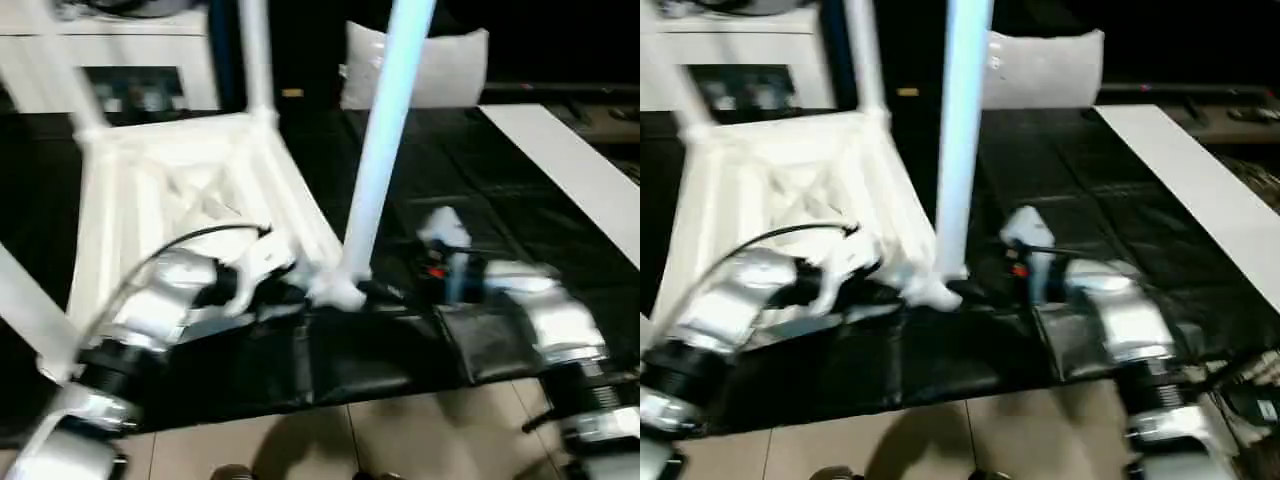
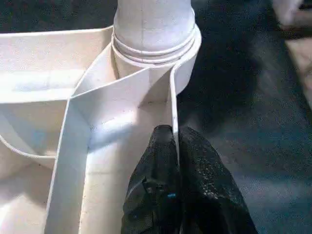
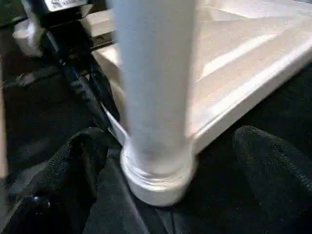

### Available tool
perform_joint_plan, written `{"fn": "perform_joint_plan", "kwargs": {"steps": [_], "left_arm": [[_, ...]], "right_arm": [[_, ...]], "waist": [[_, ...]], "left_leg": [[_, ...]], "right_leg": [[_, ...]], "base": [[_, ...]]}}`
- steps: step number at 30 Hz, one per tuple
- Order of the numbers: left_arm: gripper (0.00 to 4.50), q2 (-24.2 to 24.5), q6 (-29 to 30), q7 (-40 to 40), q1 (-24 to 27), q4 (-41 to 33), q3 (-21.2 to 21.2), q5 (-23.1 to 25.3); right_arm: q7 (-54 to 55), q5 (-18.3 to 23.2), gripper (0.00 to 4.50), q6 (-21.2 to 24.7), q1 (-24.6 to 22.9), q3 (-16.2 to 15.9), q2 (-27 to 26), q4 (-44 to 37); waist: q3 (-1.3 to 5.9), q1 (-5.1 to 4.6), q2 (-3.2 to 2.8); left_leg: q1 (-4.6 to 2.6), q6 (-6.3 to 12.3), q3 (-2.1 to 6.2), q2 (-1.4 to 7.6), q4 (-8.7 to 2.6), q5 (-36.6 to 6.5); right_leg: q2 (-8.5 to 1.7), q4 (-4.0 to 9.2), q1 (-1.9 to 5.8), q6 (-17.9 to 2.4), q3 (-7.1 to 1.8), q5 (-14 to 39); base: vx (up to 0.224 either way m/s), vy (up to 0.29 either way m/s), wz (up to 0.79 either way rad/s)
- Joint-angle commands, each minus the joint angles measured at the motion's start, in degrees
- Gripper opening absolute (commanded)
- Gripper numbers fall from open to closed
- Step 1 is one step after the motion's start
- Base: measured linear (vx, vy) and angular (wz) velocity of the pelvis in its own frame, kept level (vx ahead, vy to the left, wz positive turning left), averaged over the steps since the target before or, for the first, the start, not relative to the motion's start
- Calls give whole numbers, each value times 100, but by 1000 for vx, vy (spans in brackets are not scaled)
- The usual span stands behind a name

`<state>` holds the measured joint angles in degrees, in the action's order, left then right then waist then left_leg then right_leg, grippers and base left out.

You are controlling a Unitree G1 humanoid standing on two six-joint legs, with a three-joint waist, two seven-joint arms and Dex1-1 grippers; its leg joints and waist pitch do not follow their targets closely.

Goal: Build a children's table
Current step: Rotate leg to tighten

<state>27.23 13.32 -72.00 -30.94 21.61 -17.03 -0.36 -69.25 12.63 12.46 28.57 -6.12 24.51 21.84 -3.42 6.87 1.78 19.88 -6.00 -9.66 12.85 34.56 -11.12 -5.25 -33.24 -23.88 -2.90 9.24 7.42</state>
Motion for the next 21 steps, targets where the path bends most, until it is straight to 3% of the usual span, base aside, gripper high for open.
{"fn": "perform_joint_plan", "kwargs": {"steps": [1, 3, 6, 7, 9, 11, 21], "left_arm": [[0, -1, -415, -630, -222, -148, -251, -143], [0, 62, -492, -822, -235, -133, -321, -140], [0, 146, -531, -1123, -280, -105, -435, -201], [0, 151, -551, -1153, -298, -93, -461, -195], [0, 147, -598, -1229, -343, -40, -507, -170], [0, 125, -650, -1266, -374, 13, -508, -158], [0, 103, -762, -1329, -419, 126, -508, -153]], "right_arm": [[-499, -40, 448, -223, 111, -211, 156, 35], [-691, -48, 448, -262, 119, -299, 202, 45], [-1073, 73, 431, -158, 148, -401, 231, 78], [-1140, 101, 414, -122, 155, -419, 225, 84], [-1279, 150, 411, -29, 176, -482, 207, 124], [-1392, 172, 393, 0, 185, -553, 206, 165], [-1528, 143, 299, -89, 236, -617, 126, 414]], "waist": [[431, -27, -28], [422, -12, -2], [440, 18, -23], [453, 62, 21], [452, 104, -4], [456, 100, 5], [453, 92, 16]], "left_leg": [[-73, 305, -12, 72, -390, -1337], [-81, 318, -21, 89, -397, -1316], [-70, 308, -13, 106, -400, -1267], [-49, 306, -17, 116, -401, -1167], [-60, 299, -21, 116, -400, -1139], [-26, 289, -17, 107, -402, -1108], [-21, 254, -17, 96, -396, -1084]], "right_leg": [[-358, 518, 358, -241, -310, 2820], [-357, 516, 337, -290, -327, 2743], [-368, 474, 354, -401, -341, 2590], [-370, 429, 368, -461, -360, 2418], [-378, 418, 360, -508, -370, 2383], [-374, 408, 385, -485, -363, 2376], [-372, 435, 382, -385, -348, 2547]], "base": [[0, 0, 0], [0, 0, 0], [0, 0, 0], [0, 0, 0], [0, 0, 0], [0, 0, 0], [0, 0, 0]]}}
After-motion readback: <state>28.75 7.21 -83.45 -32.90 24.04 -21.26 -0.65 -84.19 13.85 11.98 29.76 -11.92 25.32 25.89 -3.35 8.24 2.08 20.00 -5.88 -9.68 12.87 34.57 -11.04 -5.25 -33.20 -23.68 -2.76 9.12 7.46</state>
